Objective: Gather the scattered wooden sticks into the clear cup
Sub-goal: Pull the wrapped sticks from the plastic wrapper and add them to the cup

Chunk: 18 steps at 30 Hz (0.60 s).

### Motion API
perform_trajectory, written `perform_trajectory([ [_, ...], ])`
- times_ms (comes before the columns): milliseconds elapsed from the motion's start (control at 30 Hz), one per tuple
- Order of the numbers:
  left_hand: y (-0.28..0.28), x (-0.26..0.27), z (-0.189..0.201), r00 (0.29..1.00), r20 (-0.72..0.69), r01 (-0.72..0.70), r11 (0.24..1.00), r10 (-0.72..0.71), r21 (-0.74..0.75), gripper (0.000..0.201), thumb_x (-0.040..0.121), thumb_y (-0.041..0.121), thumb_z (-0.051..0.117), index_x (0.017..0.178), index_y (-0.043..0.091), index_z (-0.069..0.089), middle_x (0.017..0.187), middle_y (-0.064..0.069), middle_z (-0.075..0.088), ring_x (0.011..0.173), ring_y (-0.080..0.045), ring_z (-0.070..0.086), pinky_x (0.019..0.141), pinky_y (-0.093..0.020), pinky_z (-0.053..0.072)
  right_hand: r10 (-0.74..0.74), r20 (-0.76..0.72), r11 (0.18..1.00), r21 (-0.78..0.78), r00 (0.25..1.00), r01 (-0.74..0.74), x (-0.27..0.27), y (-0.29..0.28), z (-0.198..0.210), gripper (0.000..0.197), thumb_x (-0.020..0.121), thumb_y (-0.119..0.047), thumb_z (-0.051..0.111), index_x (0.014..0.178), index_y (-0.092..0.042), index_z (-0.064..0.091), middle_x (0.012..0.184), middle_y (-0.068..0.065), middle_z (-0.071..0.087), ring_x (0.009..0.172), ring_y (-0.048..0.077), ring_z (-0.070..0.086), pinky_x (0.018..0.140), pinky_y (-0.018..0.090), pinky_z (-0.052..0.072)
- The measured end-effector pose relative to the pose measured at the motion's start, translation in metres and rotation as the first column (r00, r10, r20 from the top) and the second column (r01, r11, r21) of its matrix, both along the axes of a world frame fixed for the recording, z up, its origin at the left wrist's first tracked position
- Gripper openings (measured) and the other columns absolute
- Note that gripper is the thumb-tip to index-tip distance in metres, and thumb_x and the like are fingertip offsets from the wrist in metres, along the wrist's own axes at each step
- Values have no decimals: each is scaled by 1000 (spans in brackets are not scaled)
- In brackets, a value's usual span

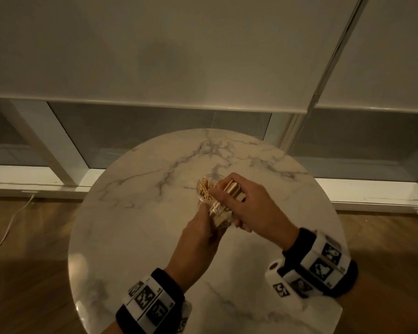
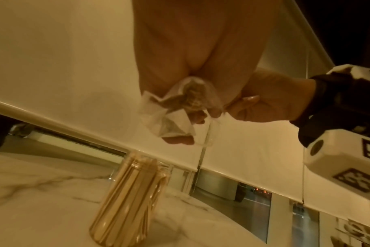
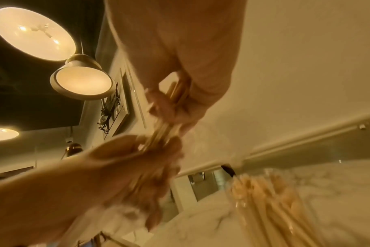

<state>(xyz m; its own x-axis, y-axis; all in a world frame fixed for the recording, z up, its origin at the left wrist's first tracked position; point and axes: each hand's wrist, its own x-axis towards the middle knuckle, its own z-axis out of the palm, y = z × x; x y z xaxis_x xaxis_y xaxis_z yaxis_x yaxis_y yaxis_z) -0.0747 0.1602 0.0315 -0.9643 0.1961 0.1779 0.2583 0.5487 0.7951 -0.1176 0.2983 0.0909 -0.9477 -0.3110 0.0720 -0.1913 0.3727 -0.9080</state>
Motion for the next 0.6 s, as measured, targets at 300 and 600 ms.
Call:
perform_trajectory([
  [300,1,8,-16,988,137,-71,997,74,-28,35,87,42,55,115,24,43,98,17,53,72,5,55,59,-7,43,-116,10,993,-1,993,116,-22,2,-42,23,95,-27,54,73,-26,50,58,-9,54,45,-3,48,48,11,35],
  [600,-15,-5,-21,966,190,-165,984,175,-68,38,85,48,55,114,26,44,98,10,59,77,-7,60,66,-22,51,-178,212,953,-206,961,222,-55,2,-60,28,96,-26,52,71,-13,48,56,8,52,33,10,36,34,18,27],
])
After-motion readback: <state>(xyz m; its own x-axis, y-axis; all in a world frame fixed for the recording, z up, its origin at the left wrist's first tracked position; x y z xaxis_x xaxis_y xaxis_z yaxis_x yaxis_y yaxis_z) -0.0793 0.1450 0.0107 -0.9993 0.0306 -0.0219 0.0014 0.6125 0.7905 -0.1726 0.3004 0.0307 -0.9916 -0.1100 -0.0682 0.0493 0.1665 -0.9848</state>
